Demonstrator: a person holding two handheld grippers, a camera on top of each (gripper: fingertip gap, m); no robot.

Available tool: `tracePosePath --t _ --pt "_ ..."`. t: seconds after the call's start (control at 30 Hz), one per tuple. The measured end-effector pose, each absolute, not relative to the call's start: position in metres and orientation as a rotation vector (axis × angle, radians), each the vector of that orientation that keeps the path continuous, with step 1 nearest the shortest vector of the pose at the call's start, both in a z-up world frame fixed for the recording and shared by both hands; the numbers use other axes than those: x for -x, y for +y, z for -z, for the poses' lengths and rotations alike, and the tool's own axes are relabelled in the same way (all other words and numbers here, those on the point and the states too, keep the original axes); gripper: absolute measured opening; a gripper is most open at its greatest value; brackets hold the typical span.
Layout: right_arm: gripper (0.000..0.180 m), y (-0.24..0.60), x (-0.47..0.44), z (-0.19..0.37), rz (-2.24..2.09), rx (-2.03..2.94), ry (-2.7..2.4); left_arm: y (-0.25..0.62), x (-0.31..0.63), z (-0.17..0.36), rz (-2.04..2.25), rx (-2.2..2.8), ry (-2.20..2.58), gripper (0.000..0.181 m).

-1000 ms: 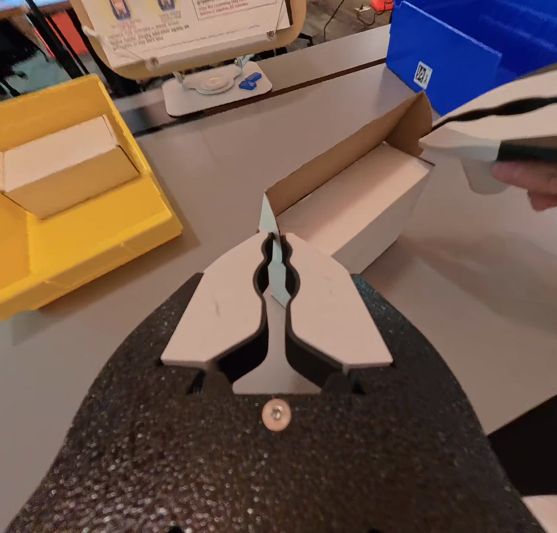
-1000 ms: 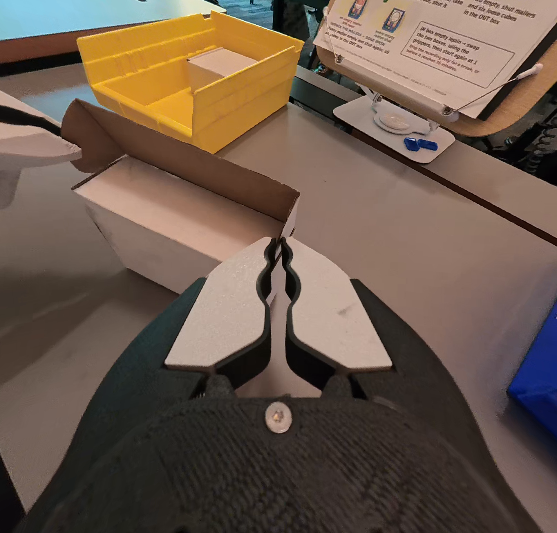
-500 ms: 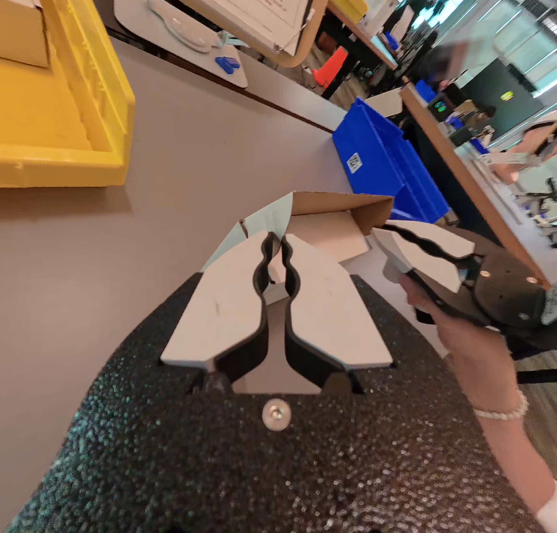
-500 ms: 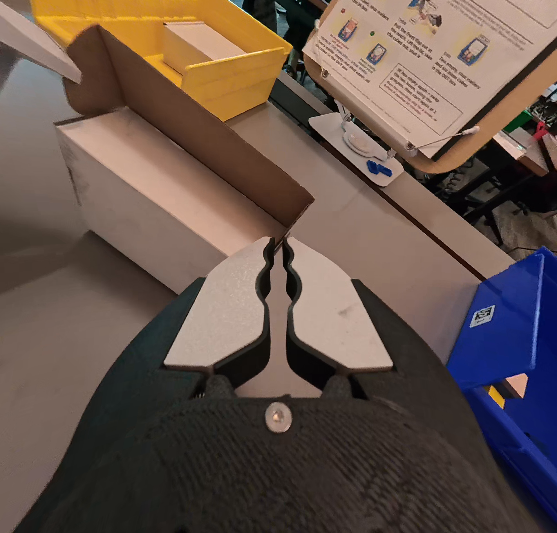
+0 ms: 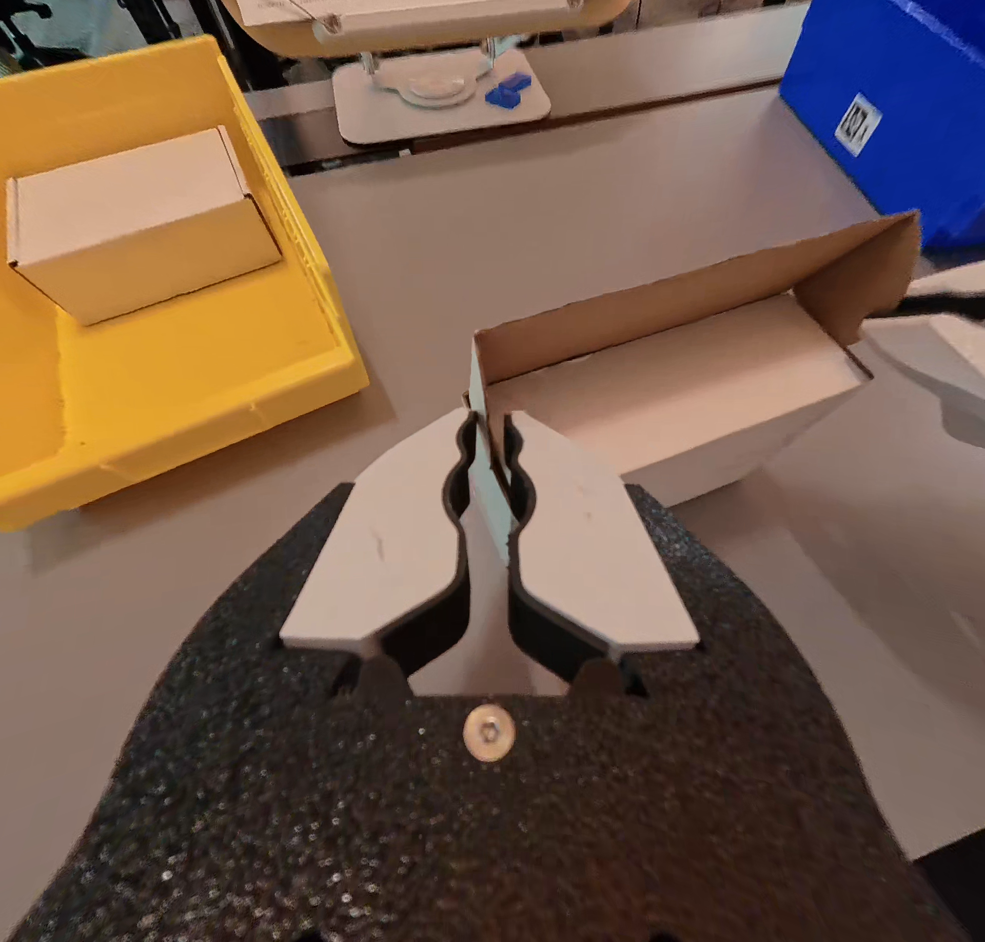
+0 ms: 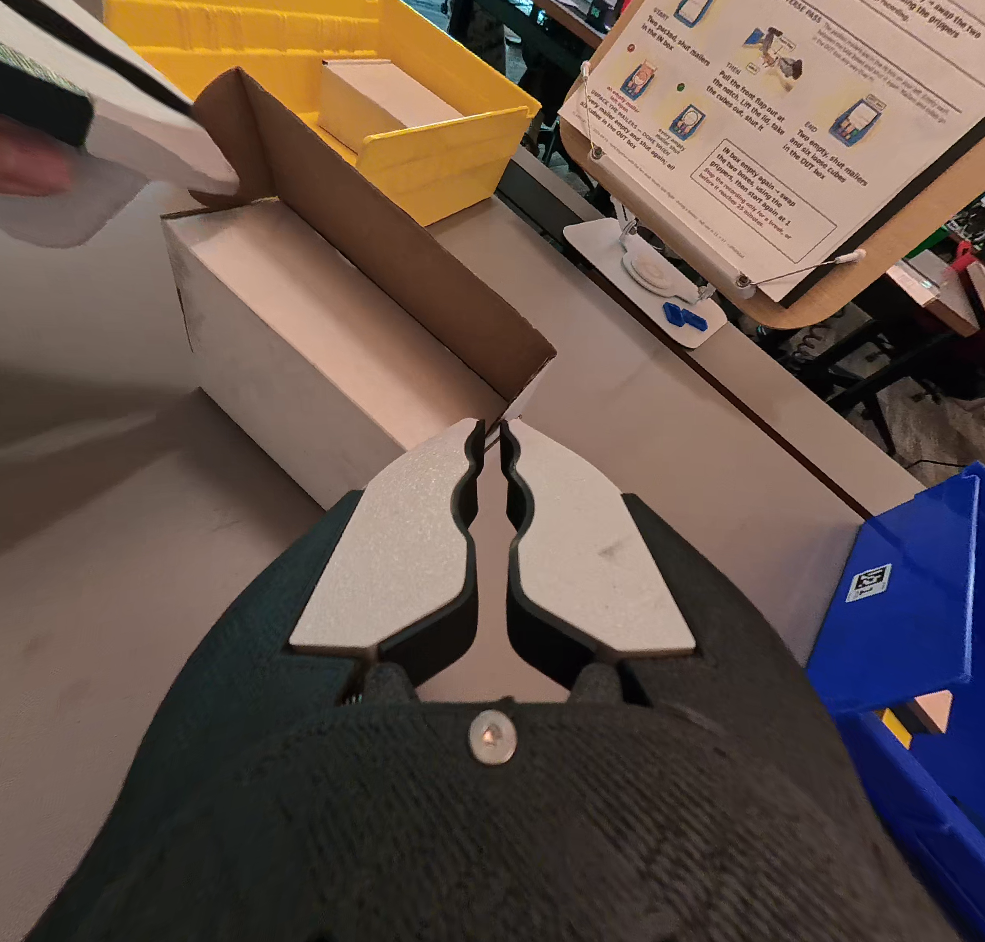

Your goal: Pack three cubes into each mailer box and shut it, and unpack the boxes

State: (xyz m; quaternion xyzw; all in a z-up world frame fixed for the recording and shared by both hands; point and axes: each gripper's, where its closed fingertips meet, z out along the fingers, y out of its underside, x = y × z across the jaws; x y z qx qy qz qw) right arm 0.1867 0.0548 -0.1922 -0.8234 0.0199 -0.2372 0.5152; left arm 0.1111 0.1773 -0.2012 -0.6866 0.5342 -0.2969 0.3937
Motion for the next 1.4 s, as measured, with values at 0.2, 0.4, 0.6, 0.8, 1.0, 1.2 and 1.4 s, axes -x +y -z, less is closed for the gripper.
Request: tracePosePath --t 0.2,0.4,0.6,0.8,1.0,1.2,1.4 --pt "0.005 0.057 -0.185 0.194 0.595 1.983 0.026 0.189 -0.112 0.205 0.653 1.745 1.375 0.001" --pt "0.006 0.059 -0.182 0.192 0.685 1.973 -0.001 0.188 -0.113 0.206 0.755 1.956 1.333 0.002" --pt "0.007 0.064 -0.174 0.192 0.814 1.976 -0.088 0.191 -0.114 0.203 0.969 2.166 1.227 0.006" --pt "0.007 0.066 -0.171 0.192 0.811 1.97 -0.111 0.194 -0.11 0.206 0.891 2.066 1.296 0.005" --pt "0.007 0.063 -0.166 0.196 0.568 2.01 -0.047 0.192 -0.103 0.209 0.714 1.889 1.292 0.003" --pt "0.015 0.05 -0.147 0.178 0.176 1.971 -0.094 0.189 -0.1 0.208 0.748 1.832 1.235 0.003" --pt "0.0 0.044 -0.191 0.142 0.587 1.77 -0.084 0.187 -0.1 0.208 0.714 1.804 1.207 0.003"
